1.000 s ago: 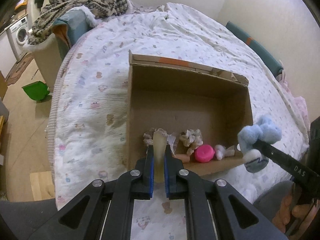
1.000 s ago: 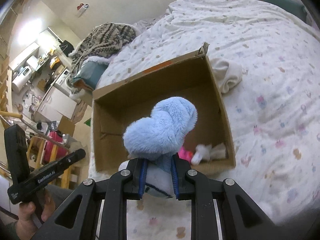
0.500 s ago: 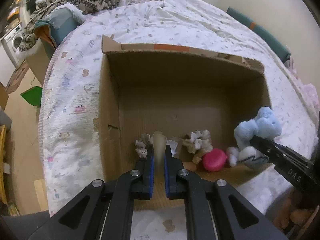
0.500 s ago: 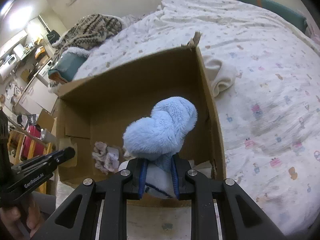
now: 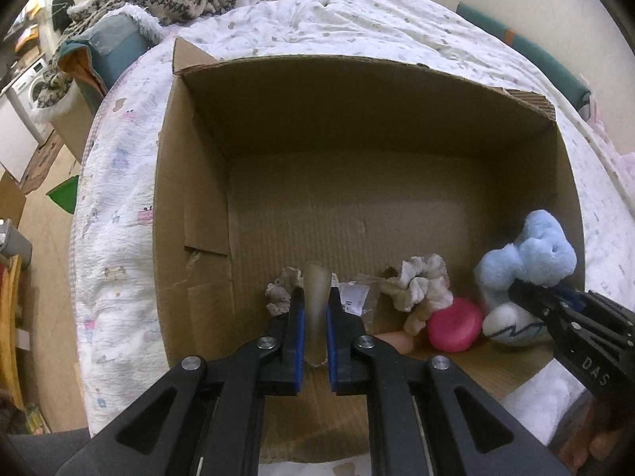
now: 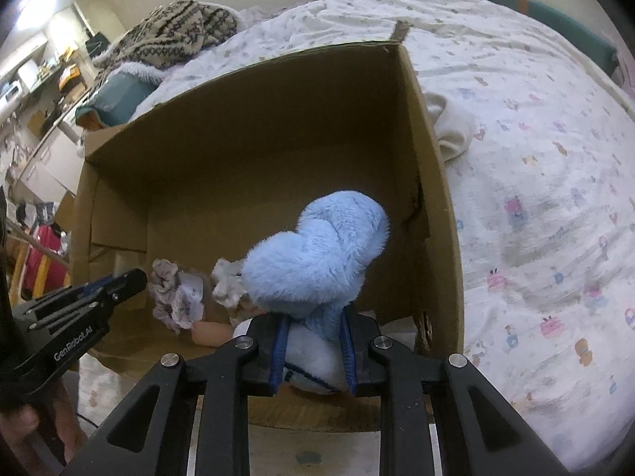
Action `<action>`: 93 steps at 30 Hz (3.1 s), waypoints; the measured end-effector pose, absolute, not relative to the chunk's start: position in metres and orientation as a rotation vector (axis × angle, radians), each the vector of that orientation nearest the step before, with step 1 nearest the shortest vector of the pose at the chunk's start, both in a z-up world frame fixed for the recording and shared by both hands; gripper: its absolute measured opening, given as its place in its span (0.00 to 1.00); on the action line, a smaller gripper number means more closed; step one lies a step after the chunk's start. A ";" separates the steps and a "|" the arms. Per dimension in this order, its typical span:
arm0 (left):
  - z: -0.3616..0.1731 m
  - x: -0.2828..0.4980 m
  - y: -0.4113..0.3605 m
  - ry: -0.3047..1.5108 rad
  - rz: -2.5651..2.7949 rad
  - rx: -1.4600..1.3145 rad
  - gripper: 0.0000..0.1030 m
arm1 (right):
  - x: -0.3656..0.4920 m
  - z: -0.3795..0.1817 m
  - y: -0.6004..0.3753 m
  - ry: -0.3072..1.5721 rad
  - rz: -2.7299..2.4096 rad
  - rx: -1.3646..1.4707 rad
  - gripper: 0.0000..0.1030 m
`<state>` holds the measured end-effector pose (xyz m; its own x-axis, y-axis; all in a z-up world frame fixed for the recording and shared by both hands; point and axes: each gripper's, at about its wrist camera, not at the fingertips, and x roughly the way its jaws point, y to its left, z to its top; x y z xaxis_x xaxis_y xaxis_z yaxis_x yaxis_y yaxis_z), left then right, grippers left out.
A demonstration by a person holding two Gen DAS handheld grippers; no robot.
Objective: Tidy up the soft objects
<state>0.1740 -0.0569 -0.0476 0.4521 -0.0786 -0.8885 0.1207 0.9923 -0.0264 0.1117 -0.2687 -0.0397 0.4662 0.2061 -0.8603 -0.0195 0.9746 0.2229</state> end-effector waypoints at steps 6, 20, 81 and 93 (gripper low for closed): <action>-0.050 0.173 -0.060 1.095 -0.113 0.050 0.09 | 0.111 -0.040 -0.263 1.078 0.143 0.159 0.25; -0.042 0.165 -0.059 1.108 -0.117 0.038 0.33 | 0.108 -0.036 -0.268 1.080 0.154 0.209 0.54; 0.024 0.036 -0.002 0.821 0.003 -0.028 0.99 | 0.007 0.020 -0.247 0.789 0.069 0.127 1.00; 0.024 0.036 -0.002 0.816 -0.002 -0.036 0.99 | 0.007 0.020 -0.248 0.782 0.069 0.132 1.00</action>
<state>0.0358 -0.0022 0.0244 0.6852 -0.0158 -0.7282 -0.0116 0.9994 -0.0327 0.0069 -0.2476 0.0202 0.7079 0.1109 -0.6975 -0.0134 0.9895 0.1438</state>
